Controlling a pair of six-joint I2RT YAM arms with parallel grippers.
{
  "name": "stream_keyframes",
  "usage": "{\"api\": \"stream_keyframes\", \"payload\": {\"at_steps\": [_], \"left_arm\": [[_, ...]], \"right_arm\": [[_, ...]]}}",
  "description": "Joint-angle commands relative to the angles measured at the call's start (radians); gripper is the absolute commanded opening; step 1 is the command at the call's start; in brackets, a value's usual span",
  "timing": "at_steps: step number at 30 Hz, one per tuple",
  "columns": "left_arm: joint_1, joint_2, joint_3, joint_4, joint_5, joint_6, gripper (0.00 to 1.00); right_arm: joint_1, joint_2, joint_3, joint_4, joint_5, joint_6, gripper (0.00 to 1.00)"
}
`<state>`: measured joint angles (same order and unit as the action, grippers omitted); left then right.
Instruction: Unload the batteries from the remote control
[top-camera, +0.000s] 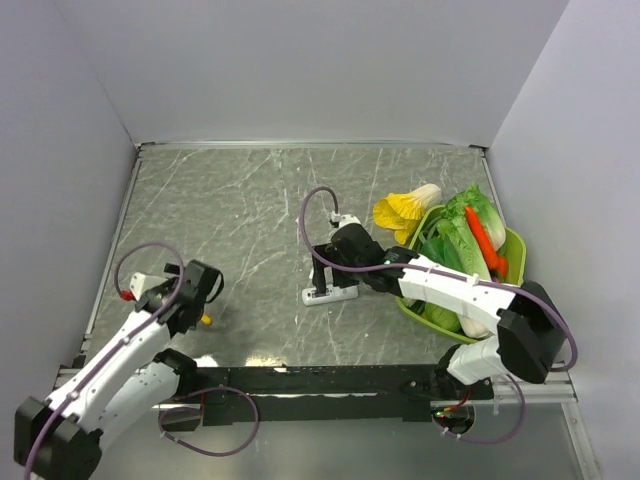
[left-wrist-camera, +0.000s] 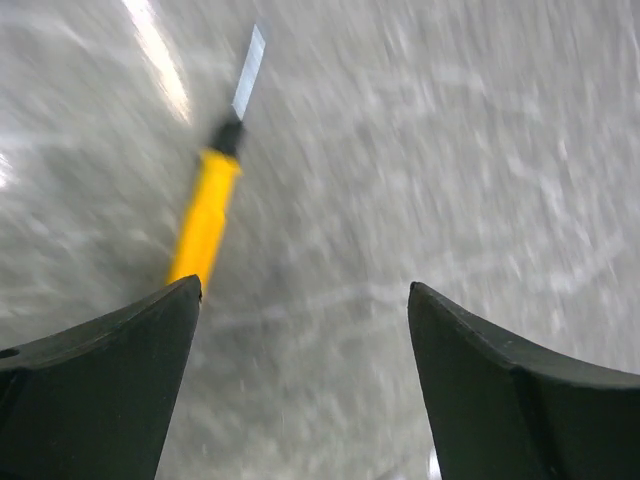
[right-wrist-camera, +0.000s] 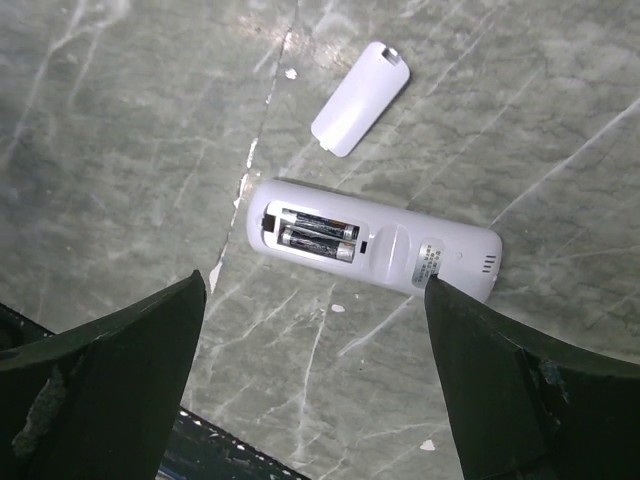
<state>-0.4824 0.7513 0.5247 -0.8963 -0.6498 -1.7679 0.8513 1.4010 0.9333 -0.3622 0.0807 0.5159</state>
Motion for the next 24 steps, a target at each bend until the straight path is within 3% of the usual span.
{"api": "stream_keyframes", "payload": {"at_steps": [1, 4, 9, 11, 24], "left_arm": [[0.175, 0.137, 0.093, -0.063, -0.061, 0.103, 0.89], [0.348, 0.221, 0.106, 0.028, 0.018, 0.246, 0.83], [0.468, 0.330, 0.143, 0.130, 0.041, 0.362, 0.78], [0.505, 0.359, 0.143, 0.181, 0.123, 0.402, 0.73], [0.513, 0.551, 0.143, 0.255, 0.249, 0.446, 0.64]], "right_arm": [[0.006, -0.089, -0.016, 0.045, 0.008, -0.024, 0.98], [0.005, -0.126, -0.036, 0.069, -0.015, -0.037, 0.99], [0.005, -0.178, -0.063, 0.092, -0.030, -0.053, 0.99], [0.005, -0.184, -0.065, 0.092, -0.029, -0.059, 0.99], [0.006, -0.168, -0.073, 0.112, -0.036, -0.068, 0.99]]}}
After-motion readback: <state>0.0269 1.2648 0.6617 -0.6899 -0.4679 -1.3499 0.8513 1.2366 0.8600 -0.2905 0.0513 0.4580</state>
